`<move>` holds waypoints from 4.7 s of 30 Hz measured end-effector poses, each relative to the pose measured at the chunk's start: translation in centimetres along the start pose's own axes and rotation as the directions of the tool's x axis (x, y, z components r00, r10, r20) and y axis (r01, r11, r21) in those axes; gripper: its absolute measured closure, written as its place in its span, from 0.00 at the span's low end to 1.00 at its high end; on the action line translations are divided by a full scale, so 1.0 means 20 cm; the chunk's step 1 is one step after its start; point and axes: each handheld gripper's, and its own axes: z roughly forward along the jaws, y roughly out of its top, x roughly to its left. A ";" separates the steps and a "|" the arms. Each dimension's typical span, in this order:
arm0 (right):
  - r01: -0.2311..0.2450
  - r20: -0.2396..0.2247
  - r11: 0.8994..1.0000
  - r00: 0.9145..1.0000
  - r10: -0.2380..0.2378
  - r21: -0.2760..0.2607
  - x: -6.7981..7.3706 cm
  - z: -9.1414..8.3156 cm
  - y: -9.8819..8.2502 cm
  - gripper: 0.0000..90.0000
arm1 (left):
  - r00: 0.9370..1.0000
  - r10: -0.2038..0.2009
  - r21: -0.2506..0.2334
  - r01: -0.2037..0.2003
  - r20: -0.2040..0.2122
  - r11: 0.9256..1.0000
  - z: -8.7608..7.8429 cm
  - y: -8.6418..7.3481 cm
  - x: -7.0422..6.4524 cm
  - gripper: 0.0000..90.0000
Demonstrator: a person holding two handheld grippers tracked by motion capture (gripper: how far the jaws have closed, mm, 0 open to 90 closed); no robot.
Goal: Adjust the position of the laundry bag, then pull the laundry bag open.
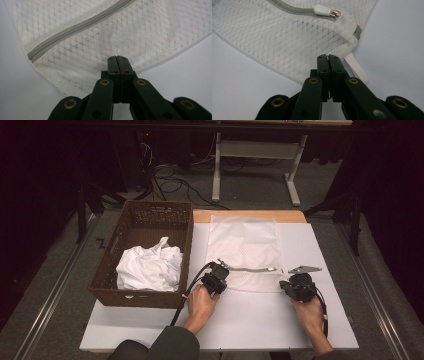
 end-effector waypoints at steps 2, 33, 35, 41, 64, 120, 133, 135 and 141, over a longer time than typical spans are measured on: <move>0.002 0.000 1.000 1.000 -0.002 -0.002 0.00 -0.01 0.00 0.99 | 1.000 -0.002 0.005 0.002 0.011 1.000 -0.01 0.00 0.00 1.00; 0.034 -0.067 0.999 0.997 -0.034 -0.002 0.06 -0.12 -0.06 0.99 | 0.990 0.098 -0.038 -0.095 0.099 0.995 -0.18 -0.14 -0.07 1.00; 0.038 -0.071 0.999 0.997 -0.038 0.002 0.07 -0.12 -0.07 0.99 | 0.990 0.102 -0.040 -0.099 0.100 0.994 -0.19 -0.14 -0.08 1.00; 0.050 -0.083 0.999 0.995 -0.049 0.010 0.09 -0.14 -0.08 0.99 | 0.986 0.128 -0.036 -0.125 0.106 0.991 -0.20 -0.18 -0.10 1.00; 0.038 -0.138 0.999 0.990 -0.034 0.028 0.12 -0.21 -0.18 0.98 | 0.959 0.208 -0.074 -0.197 0.193 0.978 -0.26 -0.30 -0.17 0.99; -0.040 -0.116 0.997 0.993 0.031 -0.073 0.04 -0.15 -0.14 1.00 | 0.967 0.166 -0.117 -0.146 0.194 0.982 -0.26 -0.14 -0.15 0.53; 0.038 -0.109 0.999 0.993 -0.040 -0.020 0.10 -0.06 -0.11 0.99 | 0.948 0.250 -0.125 -0.228 0.198 0.966 -0.18 -0.01 -0.28 0.52; 0.032 -0.108 0.999 0.994 -0.035 -0.028 0.10 -0.07 -0.11 0.99 | 0.949 0.251 -0.125 -0.230 0.192 0.965 -0.18 0.00 -0.29 0.51; -0.028 -0.094 0.998 0.995 0.023 -0.056 0.02 -0.11 -0.13 1.00 | 0.951 0.231 -0.116 -0.210 0.207 0.971 -0.13 0.04 -0.32 0.54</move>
